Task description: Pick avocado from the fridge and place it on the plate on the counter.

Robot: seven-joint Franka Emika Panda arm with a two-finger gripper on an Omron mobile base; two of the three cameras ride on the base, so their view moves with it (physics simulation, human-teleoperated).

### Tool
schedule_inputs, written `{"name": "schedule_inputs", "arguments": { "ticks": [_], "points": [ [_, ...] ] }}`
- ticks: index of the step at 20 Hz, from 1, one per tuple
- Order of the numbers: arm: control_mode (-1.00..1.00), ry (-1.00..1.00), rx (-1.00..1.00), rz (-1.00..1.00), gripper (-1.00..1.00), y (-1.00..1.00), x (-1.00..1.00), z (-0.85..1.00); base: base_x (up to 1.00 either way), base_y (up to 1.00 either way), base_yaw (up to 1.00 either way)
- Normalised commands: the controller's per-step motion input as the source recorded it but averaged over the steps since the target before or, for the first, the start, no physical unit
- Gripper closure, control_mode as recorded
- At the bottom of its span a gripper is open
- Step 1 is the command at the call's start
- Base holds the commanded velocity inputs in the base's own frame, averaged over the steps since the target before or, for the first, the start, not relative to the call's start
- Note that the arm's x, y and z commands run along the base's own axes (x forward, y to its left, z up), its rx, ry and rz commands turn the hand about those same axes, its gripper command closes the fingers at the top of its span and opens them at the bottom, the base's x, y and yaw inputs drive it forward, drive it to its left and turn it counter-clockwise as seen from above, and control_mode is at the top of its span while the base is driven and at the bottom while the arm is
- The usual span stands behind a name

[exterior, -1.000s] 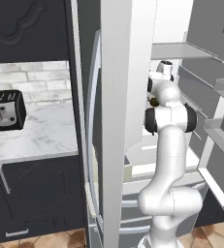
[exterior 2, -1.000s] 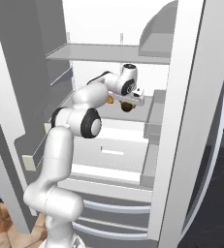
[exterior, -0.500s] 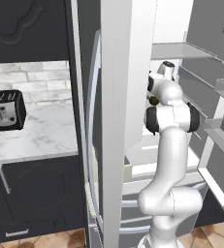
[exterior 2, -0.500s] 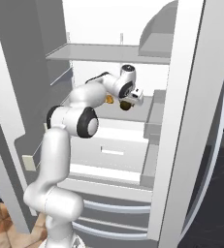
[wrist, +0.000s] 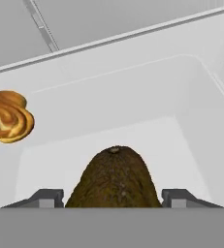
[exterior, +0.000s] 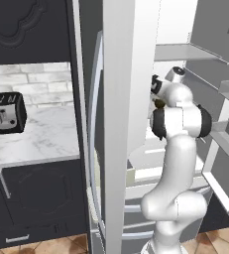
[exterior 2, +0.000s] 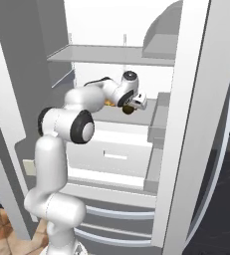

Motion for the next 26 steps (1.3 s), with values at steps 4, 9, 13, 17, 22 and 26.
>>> {"name": "schedule_inputs", "arguments": {
  "ticks": [4,9,13,17,22,26],
  "points": [
    [-1.00,-0.06,-0.01,0.00,1.00,0.00,-0.45,0.22,0.00,0.00,0.00],
    [-1.00,0.01,-0.01,0.00,1.00,0.00,-0.50,0.61,0.00,0.00,0.00],
    [-1.00,0.03,0.00,0.00,1.00,0.03,-0.67,0.37,0.00,0.00,0.00],
    [-1.00,0.00,0.00,0.00,1.00,0.00,-0.80,0.17,0.00,0.00,0.00],
    [-1.00,0.01,0.00,0.00,1.00,0.13,-0.85,0.09,0.00,0.00,0.00],
    [-1.00,0.02,0.00,0.00,1.00,0.05,-0.84,0.17,0.00,0.00,0.00]
  ]
}}
